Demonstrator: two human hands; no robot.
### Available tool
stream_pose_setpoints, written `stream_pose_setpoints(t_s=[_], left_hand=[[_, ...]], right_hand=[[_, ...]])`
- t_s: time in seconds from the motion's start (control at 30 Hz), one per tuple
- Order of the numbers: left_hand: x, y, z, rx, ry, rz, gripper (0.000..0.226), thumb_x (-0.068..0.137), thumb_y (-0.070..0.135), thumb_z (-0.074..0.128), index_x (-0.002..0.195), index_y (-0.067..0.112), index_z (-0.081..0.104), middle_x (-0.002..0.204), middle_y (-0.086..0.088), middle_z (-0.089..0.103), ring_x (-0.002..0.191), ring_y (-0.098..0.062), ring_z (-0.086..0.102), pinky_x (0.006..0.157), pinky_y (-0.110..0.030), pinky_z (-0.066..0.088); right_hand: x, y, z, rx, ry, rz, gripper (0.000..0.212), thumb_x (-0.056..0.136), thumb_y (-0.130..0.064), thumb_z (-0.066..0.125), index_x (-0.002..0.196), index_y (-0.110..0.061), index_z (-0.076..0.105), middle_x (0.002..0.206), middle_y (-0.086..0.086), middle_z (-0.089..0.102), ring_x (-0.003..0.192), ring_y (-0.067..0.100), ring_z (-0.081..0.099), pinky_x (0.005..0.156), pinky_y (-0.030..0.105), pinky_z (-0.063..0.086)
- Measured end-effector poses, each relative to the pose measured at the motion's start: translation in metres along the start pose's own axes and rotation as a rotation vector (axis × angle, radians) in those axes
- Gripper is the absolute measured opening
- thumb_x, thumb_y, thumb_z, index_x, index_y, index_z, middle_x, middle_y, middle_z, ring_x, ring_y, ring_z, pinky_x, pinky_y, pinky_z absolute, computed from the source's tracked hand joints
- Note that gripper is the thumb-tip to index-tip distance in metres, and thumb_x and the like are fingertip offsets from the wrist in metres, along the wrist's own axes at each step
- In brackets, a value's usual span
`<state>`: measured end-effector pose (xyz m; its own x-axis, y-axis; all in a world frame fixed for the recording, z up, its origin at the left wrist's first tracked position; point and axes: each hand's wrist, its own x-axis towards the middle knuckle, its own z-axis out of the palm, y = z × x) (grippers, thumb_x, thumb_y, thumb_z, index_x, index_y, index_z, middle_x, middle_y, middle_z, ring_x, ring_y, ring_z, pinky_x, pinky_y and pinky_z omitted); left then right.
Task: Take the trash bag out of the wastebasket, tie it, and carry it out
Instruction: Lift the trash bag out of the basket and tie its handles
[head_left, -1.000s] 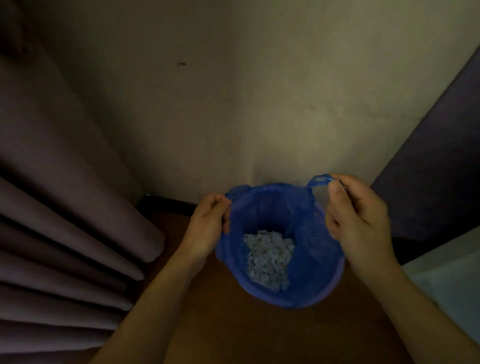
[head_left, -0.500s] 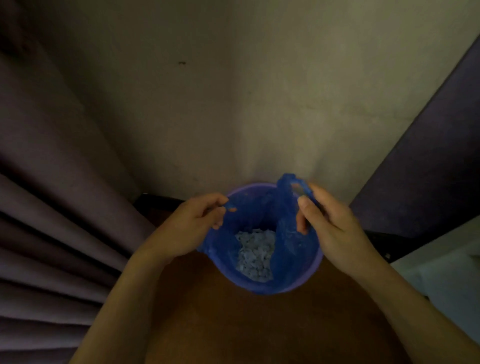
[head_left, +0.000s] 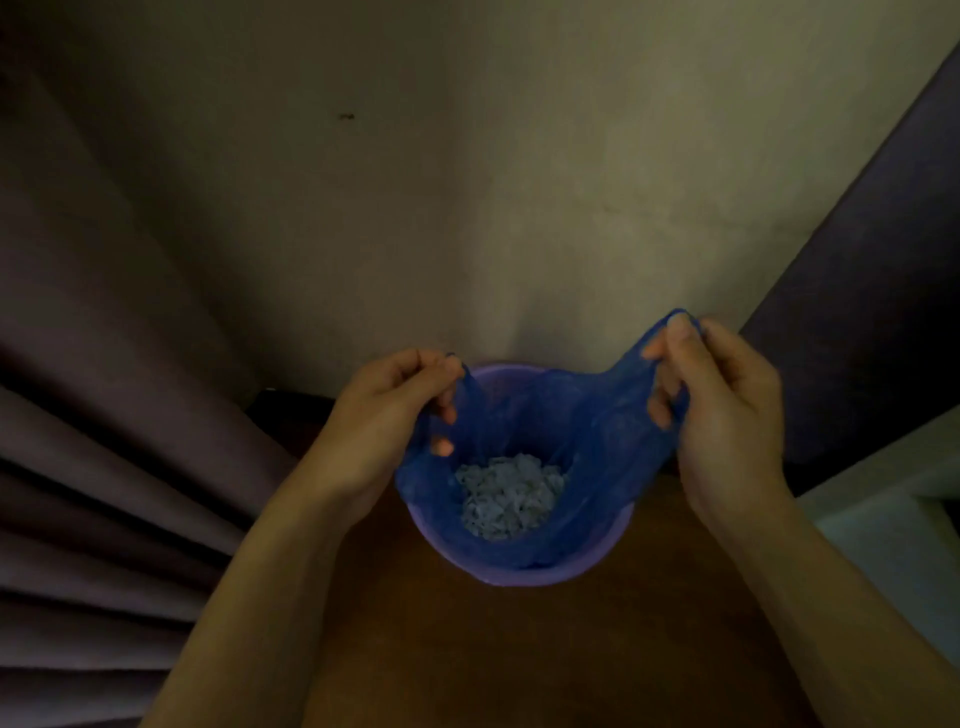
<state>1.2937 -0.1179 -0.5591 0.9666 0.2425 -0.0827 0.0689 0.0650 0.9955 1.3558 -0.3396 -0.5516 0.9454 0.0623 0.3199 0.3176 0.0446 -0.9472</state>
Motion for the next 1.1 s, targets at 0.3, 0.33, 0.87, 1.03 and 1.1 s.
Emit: stream_pose_setpoints(t_s=[0.3,0.33,0.87,1.03,1.1], left_hand=[[0.006,0.000,0.004,0.192,-0.048,0.265,0.012,0.087,0.025,0.061,0.088,0.017,0.070,0.126,0.009,0.064,0.125,-0.001,0.053,0.106,-0.031,0.039],[0.006,0.000,0.008,0.133,-0.066,0.278,0.012,0.087,0.021,0.060,0.093,0.017,0.070,0.125,0.006,0.067,0.124,-0.006,0.056,0.106,-0.034,0.041],[0.015,-0.039,0.019,0.186,-0.440,0.172,0.078,0.079,0.022,0.080,0.144,0.020,0.038,0.142,0.000,0.055,0.132,-0.016,0.053,0.107,-0.040,0.046],[0.017,-0.063,0.048,0.184,-0.411,0.102,0.020,0.096,0.021,0.056,0.113,0.014,0.066,0.111,-0.003,0.074,0.105,-0.020,0.070,0.090,-0.037,0.056],[0.019,-0.070,0.051,0.109,-0.223,0.073,0.017,0.093,0.025,0.056,0.097,0.017,0.071,0.097,0.002,0.077,0.098,-0.015,0.072,0.087,-0.032,0.054]], right_hand=[[0.008,0.011,-0.011,0.045,-0.415,-0.050,0.053,0.093,-0.043,0.060,0.142,-0.046,0.041,0.094,0.004,0.073,0.097,0.014,0.070,0.089,0.029,0.054],[0.004,0.012,-0.006,0.021,-0.466,-0.008,0.058,0.094,-0.038,0.060,0.144,-0.046,0.033,0.078,0.010,0.067,0.074,0.012,0.068,0.076,0.026,0.055],[-0.009,0.021,0.029,-0.052,-0.440,0.097,0.028,0.096,-0.003,0.058,0.073,-0.020,0.060,0.052,-0.020,0.063,0.051,-0.004,0.061,0.052,0.008,0.043],[-0.001,0.020,0.018,0.008,-0.388,0.109,0.023,0.095,-0.003,0.058,0.077,-0.017,0.059,0.053,-0.018,0.063,0.052,-0.005,0.061,0.053,0.009,0.044],[0.001,0.020,0.008,-0.008,-0.363,0.156,0.006,0.094,-0.018,0.060,0.097,-0.015,0.064,0.061,-0.020,0.065,0.060,-0.005,0.062,0.060,0.014,0.047]])
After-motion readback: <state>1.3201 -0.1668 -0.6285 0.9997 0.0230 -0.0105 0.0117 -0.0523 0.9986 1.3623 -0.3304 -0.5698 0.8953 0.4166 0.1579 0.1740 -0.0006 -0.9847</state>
